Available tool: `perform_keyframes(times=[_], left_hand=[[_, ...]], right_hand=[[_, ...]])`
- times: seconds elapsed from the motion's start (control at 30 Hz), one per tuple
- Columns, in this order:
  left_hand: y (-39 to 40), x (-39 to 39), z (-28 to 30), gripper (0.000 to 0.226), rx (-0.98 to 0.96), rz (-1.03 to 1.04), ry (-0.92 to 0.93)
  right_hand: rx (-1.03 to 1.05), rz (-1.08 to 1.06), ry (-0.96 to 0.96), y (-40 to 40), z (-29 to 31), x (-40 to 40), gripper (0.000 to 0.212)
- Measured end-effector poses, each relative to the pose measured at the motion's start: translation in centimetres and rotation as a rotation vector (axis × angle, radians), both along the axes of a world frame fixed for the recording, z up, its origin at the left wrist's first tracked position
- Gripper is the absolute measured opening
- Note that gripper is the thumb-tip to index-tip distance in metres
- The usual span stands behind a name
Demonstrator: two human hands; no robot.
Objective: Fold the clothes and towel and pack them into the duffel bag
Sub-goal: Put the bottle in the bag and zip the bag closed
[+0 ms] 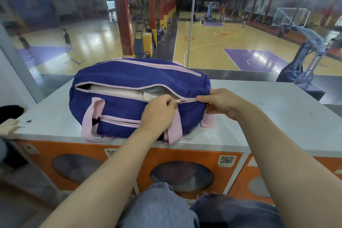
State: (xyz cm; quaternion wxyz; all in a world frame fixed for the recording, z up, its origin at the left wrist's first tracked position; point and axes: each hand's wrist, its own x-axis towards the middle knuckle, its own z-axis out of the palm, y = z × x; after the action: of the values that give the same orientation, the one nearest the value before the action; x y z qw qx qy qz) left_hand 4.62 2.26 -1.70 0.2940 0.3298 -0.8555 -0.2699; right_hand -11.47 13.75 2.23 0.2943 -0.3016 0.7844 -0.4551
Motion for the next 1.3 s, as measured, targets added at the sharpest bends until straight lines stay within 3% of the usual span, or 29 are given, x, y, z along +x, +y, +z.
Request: perform_keyframes(times=[0.2,0.33,0.5,0.8,0.97,1.17,1.3], left_hand=[[-2.3,4.0,0.2,0.017,-0.151,0.160,0.061],[-5.0,7.0,0.5,0.017,-0.116,0.249,0.104],[-7.6,9.7,-0.2,0.023,-0.068,0.350,0.144],[-15.6,16.3,-0.7,0.024,0.308,0.675,0.343],[-15.7,17.1,-1.9,0.025,0.323,0.645,0.317],[-12.8,16.5,-2.0,0.025,0.115,0.706,0.399],[-8.3,14.5,-0.6,0.018,-0.123,0.546,0.407]], right_hand=[[0.052,-0.100,0.173,-1.1,0.4,0.4,0.035],[0.100,-0.151,0.296,-1.5,0.2,0.7,0.015],[0.228,-0.140,0.518,-1.8,-0.2,1.0,0.020],[0.285,-0.140,0.620,-1.5,-0.5,0.8,0.012],[0.334,-0.137,0.669,-1.7,-0.5,1.4,0.011],[0.356,-0.155,0.734,-1.3,-0.5,1.4,0.020],[0.278,-0.264,0.732,-0.9,0.0,2.1,0.042]])
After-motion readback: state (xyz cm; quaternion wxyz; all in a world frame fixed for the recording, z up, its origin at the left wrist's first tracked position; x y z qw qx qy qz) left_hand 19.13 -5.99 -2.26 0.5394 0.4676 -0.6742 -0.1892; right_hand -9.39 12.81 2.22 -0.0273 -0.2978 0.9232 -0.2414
